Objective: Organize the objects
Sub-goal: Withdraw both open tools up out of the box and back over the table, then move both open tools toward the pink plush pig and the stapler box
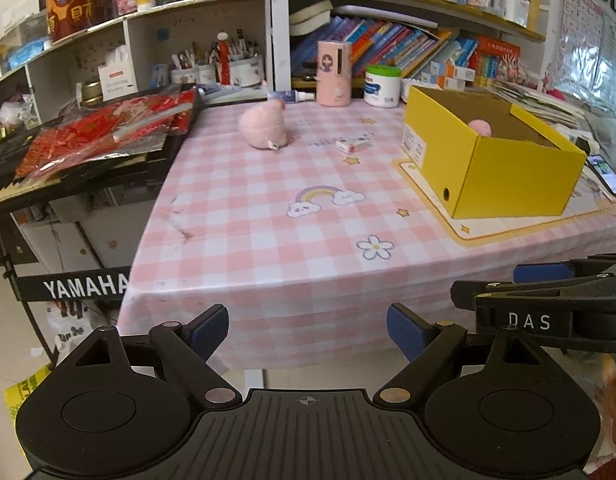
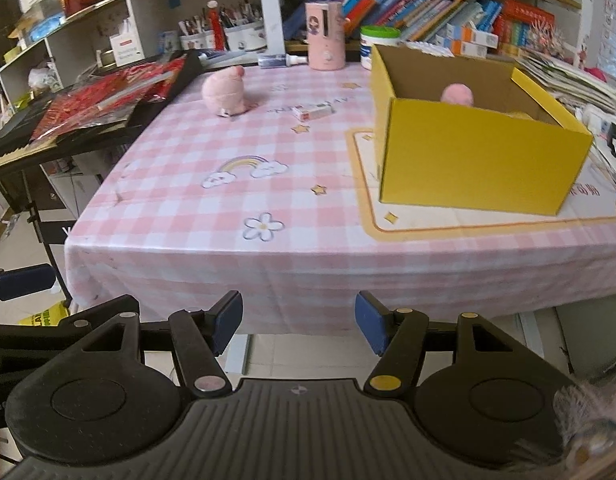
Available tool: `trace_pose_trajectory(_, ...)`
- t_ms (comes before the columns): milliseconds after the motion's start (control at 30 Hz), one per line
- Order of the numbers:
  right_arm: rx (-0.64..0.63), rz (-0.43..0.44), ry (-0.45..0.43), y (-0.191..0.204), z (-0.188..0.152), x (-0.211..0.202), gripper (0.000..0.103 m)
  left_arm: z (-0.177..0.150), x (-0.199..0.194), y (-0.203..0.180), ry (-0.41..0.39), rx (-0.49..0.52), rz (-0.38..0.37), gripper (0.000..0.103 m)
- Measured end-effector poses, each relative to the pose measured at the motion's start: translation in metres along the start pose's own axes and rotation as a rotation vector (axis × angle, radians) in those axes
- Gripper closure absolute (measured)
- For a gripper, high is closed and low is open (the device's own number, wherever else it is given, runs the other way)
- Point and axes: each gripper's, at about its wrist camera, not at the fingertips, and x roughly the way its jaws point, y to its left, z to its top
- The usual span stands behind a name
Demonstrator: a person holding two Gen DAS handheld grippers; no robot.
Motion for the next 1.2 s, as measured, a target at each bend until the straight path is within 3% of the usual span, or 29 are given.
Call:
trace_pose_trajectory(600, -0.008, -0.025, -0.015, 0.016, 0.015, 0.011, 0.042, 0.011, 0.016, 0.019, 0.003, -0.029, -0.015, 0.015)
trace_pose_trajectory(1200, -0.025, -0.015, 0.009, 0.012, 0.066, 0.073, 0.042, 0.056, 0.078, 0.034, 0.041, -0.069, 0.007, 0.015)
